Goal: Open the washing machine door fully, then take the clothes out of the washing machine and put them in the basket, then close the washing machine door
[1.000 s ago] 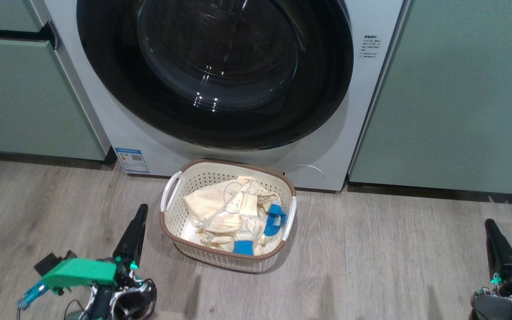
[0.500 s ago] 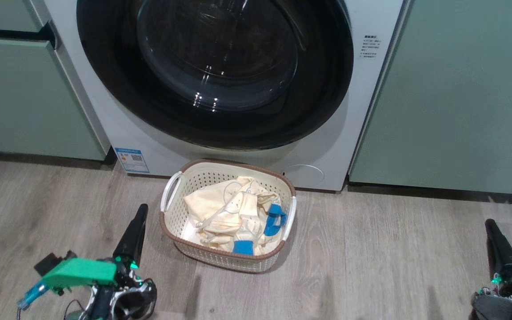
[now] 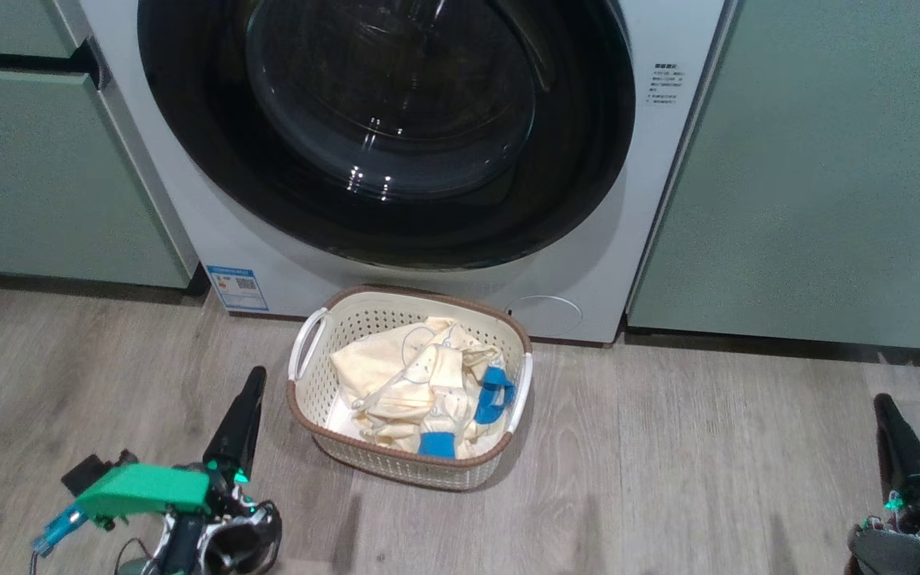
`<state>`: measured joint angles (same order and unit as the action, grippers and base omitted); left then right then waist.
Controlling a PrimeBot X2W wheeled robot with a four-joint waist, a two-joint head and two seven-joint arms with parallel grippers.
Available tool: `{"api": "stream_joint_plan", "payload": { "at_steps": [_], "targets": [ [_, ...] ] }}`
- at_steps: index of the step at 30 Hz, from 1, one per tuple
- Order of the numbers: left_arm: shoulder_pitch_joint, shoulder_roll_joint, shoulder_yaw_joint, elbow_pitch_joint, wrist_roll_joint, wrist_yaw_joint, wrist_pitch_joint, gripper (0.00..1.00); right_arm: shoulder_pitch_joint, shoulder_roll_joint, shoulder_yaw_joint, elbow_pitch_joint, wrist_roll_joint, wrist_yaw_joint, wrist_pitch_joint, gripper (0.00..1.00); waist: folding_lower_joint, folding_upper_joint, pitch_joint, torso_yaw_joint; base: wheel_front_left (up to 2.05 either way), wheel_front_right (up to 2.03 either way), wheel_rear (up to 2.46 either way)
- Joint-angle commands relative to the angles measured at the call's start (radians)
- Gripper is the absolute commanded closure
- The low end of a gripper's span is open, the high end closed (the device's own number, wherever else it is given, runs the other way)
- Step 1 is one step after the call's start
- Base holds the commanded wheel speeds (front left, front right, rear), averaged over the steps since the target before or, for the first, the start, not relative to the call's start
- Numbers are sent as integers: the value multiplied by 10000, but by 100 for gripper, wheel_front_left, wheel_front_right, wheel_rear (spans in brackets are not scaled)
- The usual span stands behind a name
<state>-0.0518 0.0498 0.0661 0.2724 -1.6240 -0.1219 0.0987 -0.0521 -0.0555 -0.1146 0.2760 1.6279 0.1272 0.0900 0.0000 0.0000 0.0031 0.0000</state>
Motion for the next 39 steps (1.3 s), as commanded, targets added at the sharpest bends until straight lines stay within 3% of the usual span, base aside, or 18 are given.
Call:
{"api": "stream_joint_plan", "payload": {
  "at_steps": [1,39],
  "targets": [
    [-554,70,393,-275,85,-88,78,100,-543,-62,163,-321,-64,35,107,100,0,0,0,0,0,0,0],
    [-558,42,435,-274,119,-88,111,100,-550,-14,94,-317,-121,35,162,100,0,0,0,0,0,0,0]
  ]
}}
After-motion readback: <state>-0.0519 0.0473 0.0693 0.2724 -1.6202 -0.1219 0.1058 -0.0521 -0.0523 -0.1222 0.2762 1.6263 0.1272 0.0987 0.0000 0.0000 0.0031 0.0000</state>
